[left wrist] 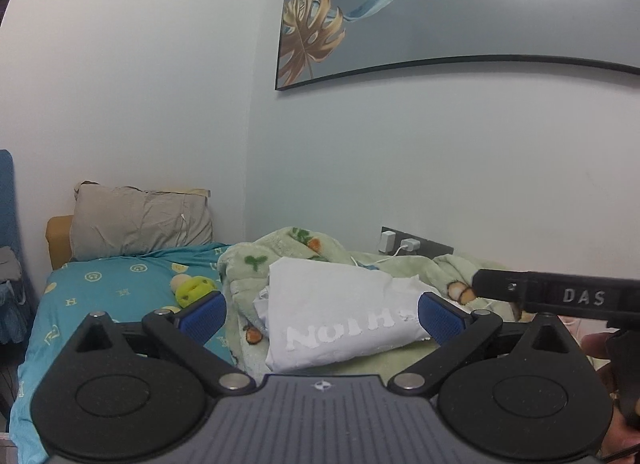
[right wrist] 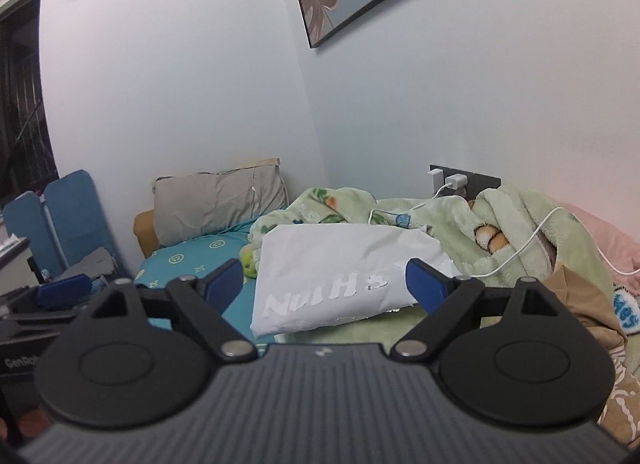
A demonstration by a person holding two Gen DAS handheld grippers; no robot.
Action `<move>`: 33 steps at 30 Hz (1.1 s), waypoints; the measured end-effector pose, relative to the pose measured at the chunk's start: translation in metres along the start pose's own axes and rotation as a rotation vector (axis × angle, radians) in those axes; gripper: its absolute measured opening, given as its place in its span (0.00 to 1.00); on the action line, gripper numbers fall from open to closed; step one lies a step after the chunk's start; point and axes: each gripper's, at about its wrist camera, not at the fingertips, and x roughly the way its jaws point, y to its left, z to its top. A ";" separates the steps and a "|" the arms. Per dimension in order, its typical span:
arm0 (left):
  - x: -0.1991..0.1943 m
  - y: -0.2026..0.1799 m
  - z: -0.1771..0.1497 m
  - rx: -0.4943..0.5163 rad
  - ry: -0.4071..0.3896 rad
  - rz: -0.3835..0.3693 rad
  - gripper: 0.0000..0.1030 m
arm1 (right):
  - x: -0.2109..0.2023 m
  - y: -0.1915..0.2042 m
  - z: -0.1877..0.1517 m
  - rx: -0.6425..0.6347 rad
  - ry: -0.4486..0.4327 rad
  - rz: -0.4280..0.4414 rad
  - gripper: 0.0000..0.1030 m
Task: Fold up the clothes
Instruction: 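Place the folded shirt onto the green blanket and open both grippers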
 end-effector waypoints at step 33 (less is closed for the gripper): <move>-0.018 0.019 -0.030 -0.011 -0.043 0.065 1.00 | 0.003 0.029 -0.029 -0.137 -0.048 -0.075 0.87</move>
